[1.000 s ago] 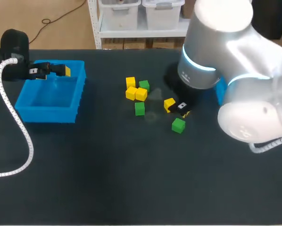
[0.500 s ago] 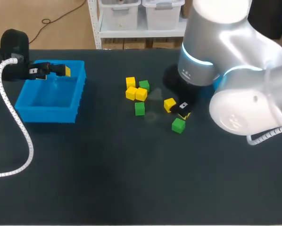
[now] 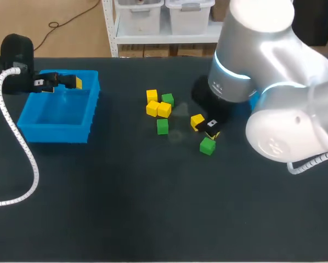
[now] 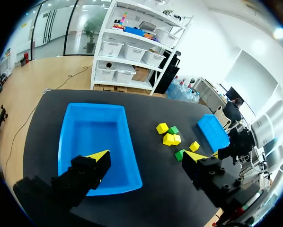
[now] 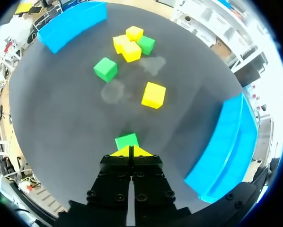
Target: Put the green cubes in the right bin and the yellow cubes in the left bin.
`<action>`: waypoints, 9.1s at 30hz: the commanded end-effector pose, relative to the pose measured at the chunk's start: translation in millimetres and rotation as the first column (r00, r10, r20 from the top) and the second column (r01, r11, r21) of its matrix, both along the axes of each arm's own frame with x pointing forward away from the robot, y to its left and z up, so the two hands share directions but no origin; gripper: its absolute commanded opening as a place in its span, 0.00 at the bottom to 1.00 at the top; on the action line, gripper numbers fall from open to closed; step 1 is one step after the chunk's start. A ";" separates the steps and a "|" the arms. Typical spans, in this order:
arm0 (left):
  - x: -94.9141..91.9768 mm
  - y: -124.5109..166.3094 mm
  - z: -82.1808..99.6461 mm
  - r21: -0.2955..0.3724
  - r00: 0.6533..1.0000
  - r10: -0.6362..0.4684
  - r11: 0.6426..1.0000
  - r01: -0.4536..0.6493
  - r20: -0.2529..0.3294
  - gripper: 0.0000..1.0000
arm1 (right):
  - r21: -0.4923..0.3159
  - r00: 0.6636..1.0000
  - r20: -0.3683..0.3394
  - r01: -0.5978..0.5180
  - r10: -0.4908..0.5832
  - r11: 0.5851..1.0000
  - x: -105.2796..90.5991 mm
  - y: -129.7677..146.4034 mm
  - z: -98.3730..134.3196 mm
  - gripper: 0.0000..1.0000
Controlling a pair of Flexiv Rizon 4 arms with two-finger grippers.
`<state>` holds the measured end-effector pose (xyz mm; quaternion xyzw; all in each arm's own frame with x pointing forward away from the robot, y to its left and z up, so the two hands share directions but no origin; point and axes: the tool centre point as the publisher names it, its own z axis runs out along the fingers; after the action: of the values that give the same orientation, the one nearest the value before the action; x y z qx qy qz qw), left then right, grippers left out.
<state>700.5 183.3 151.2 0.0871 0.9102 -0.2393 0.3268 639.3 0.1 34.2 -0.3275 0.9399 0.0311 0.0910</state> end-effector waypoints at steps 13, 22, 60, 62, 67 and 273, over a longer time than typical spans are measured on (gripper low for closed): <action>-0.6 1.2 -1.4 -0.006 1.000 -0.003 1.000 0.003 0.006 1.00 | -0.073 0.999 0.023 -0.021 0.023 0.997 1.1 -0.2 2.2 1.00; -0.6 1.2 -1.4 -0.006 1.000 -0.003 1.000 0.003 0.006 1.00 | -0.077 0.999 0.041 -0.024 0.028 0.997 -1.9 2.7 5.0 1.00; -0.6 1.2 -1.4 -0.006 1.000 -0.003 1.000 0.003 0.006 1.00 | -0.079 0.996 0.093 -0.007 0.015 0.997 -1.2 3.4 1.8 1.00; -0.6 1.2 -1.4 -0.006 1.000 -0.003 1.000 0.003 0.006 1.00 | -0.078 0.995 0.102 -0.005 0.013 0.997 -0.2 2.6 2.5 1.00; -0.6 1.2 -1.4 -0.006 1.000 -0.003 1.000 0.003 0.006 1.00 | -0.074 0.995 0.100 0.003 0.004 0.997 1.3 0.9 3.1 1.00; -0.6 1.2 -1.4 -0.006 1.000 -0.003 1.000 0.003 0.006 1.00 | 0.098 0.916 0.221 0.320 -0.334 0.942 93.2 76.5 28.1 0.00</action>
<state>700.5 183.3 151.2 0.0870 0.9102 -0.2393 0.3268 742.2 108.1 36.2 -0.1691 0.9678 -0.0093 0.1863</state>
